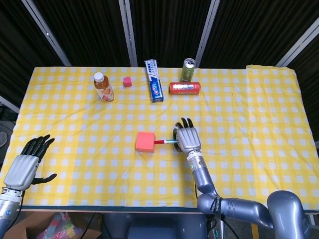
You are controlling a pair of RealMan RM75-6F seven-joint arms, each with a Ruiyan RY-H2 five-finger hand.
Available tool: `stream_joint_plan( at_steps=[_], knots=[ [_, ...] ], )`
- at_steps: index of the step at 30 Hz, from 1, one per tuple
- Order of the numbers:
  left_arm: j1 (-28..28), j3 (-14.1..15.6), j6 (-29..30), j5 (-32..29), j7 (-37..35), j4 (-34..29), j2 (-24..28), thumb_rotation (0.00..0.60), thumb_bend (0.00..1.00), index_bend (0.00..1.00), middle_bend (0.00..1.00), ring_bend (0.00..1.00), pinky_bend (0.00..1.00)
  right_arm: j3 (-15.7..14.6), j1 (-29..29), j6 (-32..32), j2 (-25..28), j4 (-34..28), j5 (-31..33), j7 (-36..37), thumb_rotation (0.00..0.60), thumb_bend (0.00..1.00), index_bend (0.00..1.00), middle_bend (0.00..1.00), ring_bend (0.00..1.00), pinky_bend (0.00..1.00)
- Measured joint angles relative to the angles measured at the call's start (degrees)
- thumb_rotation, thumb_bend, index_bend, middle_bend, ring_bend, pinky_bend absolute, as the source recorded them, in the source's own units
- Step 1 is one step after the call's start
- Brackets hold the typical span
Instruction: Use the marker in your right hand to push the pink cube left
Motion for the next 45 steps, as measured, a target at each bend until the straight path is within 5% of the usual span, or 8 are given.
stream_joint_plan(
  at_steps=[20,45],
  knots=[
    [0.07,0.13,0.28,0.37,0.41,-0.24,-0.01,0.6,0.0,0.0,0.0,0.0,0.01,-2.07,-3.92,2.27,2.69,-1.55,-0.25,1.4,0.6,0.42,0.64,0.24,0.02,0.0],
    [-0.32,0.74,-0.51,1.21,-2.11,-0.46,0.77,0.6,0.0,0.0,0.0,0.0,0.01,2.78,3.85,1.89,-9.79,4.83,0.64,-3.48,0.6,0.42,0.63,0.25,0.02,0.0]
  ],
)
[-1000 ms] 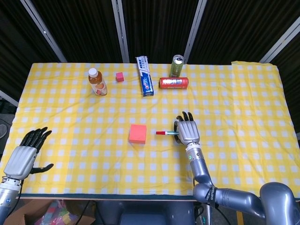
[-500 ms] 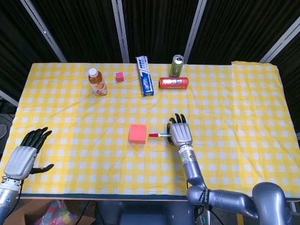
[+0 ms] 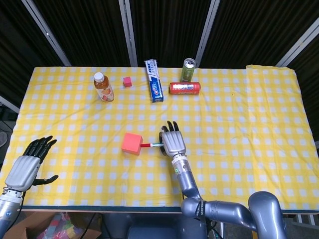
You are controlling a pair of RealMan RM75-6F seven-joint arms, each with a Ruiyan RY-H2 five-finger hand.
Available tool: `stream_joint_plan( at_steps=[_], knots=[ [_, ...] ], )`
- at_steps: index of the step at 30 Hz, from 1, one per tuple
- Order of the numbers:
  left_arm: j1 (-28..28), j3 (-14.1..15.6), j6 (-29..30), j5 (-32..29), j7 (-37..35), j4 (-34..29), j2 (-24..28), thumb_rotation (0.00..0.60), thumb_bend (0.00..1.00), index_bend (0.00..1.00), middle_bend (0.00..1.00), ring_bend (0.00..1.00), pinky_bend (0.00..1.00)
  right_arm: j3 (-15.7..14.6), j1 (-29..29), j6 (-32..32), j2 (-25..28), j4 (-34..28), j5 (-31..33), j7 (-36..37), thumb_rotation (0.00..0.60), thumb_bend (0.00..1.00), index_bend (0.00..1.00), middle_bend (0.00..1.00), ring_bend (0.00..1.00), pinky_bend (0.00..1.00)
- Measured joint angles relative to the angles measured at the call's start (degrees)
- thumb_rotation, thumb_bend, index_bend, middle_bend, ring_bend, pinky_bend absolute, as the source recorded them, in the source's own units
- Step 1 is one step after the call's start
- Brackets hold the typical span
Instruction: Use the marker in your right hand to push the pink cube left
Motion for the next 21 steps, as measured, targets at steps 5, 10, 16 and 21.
stream_joint_plan(
  at_steps=[5,10,16,21],
  knots=[
    [0.0,0.07,0.02,0.1,-0.14,-0.11,0.0,0.6,0.0,0.0,0.0,0.0,0.01,0.43,1.16,-0.22,-2.11,1.55,-0.28,-0.4,0.6,0.42,0.63,0.25,0.02,0.0],
    [-0.06,0.29,-0.07,0.48,0.35,-0.27,-0.06,0.6,0.0,0.0,0.0,0.0,0.01,1.16,2.11,0.02,-3.47,2.29,-0.97,-0.79,0.6,0.42,0.63,0.25,0.02,0.0],
    [0.02,0.25,-0.07,0.15,0.43,-0.31,-0.06,0.6,0.0,0.0,0.0,0.0,0.01,1.36,2.1,0.42,-3.96,2.02,-1.17,-1.06,0.6,0.42,0.64,0.25,0.02,0.0],
    [0.06,0.21,-0.04,-0.01,0.32,-0.28,-0.01,0.6,0.0,0.0,0.0,0.0,0.01,0.71,1.05,0.87,-3.04,1.61,-1.27,-1.23,0.6,0.42,0.64,0.24,0.02,0.0]
  ],
)
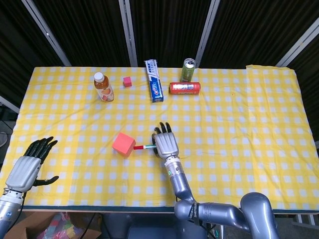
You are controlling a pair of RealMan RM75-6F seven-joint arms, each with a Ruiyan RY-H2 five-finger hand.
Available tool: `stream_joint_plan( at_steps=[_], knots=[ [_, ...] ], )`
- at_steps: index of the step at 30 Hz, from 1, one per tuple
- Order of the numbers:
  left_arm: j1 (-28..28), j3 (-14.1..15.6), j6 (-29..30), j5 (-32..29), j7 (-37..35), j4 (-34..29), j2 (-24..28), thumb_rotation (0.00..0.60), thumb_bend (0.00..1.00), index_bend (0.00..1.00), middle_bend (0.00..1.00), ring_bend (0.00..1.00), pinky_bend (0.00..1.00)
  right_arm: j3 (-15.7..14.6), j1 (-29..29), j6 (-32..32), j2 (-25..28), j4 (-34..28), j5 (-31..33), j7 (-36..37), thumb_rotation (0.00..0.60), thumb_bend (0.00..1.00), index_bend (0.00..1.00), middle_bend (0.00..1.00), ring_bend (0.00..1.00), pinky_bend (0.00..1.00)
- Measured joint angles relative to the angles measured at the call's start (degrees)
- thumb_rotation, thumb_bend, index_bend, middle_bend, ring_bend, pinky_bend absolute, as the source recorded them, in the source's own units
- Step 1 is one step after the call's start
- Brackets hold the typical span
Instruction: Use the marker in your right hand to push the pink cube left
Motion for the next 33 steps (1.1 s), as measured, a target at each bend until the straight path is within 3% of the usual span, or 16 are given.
stream_joint_plan(
  at_steps=[9,22,29,33],
  knots=[
    [0.06,0.04,-0.09,-0.17,0.16,-0.02,0.05,0.6,0.0,0.0,0.0,0.0,0.01,-2.57,-4.24,1.58,6.89,-4.02,-1.22,0.07,0.6,0.42,0.63,0.24,0.02,0.0],
    [0.27,0.12,-0.17,-0.75,2.83,-0.49,-0.5,0.6,0.0,0.0,0.0,0.0,0.01,-7.78,-13.58,1.57,23.14,-11.03,-4.83,6.87,0.6,0.42,0.63,0.24,0.02,0.0],
    [0.58,-0.04,0.12,-1.32,4.52,-0.88,-0.97,0.6,0.0,0.0,0.0,0.0,0.01,-8.78,-15.85,0.47,25.29,-10.19,-5.65,10.32,0.6,0.42,0.63,0.24,0.02,0.0],
    [0.74,-0.16,0.27,-1.64,5.09,-1.06,-1.2,0.6,0.0,0.0,0.0,0.0,0.01,-9.07,-16.26,-0.07,25.12,-8.99,-6.33,11.31,0.6,0.42,0.52,0.24,0.02,0.0]
  ],
)
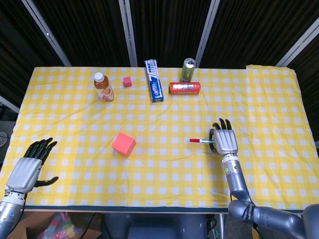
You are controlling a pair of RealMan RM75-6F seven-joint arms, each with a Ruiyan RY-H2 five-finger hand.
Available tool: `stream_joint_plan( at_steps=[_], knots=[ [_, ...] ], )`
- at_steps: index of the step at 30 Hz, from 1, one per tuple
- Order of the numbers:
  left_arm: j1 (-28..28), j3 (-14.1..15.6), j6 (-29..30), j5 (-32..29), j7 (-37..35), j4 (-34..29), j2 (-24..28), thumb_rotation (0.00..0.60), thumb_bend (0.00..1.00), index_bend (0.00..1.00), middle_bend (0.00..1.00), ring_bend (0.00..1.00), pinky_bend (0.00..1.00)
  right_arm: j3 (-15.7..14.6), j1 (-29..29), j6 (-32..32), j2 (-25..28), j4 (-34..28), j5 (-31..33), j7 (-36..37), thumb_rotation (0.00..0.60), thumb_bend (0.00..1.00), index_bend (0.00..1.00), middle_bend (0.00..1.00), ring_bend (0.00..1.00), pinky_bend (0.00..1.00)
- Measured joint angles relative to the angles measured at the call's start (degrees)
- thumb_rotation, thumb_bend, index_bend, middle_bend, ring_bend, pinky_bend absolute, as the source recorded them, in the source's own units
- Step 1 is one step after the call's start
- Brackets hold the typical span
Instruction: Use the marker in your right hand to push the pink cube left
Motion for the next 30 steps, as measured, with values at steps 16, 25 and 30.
stream_joint_plan(
  at_steps=[16,25,30],
  knots=[
    [0.43,-0.25,0.68,-0.25,-0.39,0.25,0.05,0.6,0.0,0.0,0.0,0.0,0.01,-0.29,-1.27,2.42,1.26,-2.23,-1.28,-2.13,0.6,0.42,0.23,0.14,0.0,0.0],
    [1.03,-0.74,3.11,0.69,-1.09,1.27,-0.35,0.6,0.0,0.0,0.0,0.0,0.01,-4.0,-8.37,10.22,14.57,-16.32,-12.38,3.76,0.6,0.42,0.03,0.0,0.0,0.0],
    [1.57,-1.13,5.17,1.55,-0.51,2.3,-1.27,0.6,0.0,0.0,0.0,0.0,0.0,-9.87,-16.53,15.9,24.26,-20.86,-21.31,12.54,0.6,0.38,0.0,0.0,0.0,0.0]
  ],
)
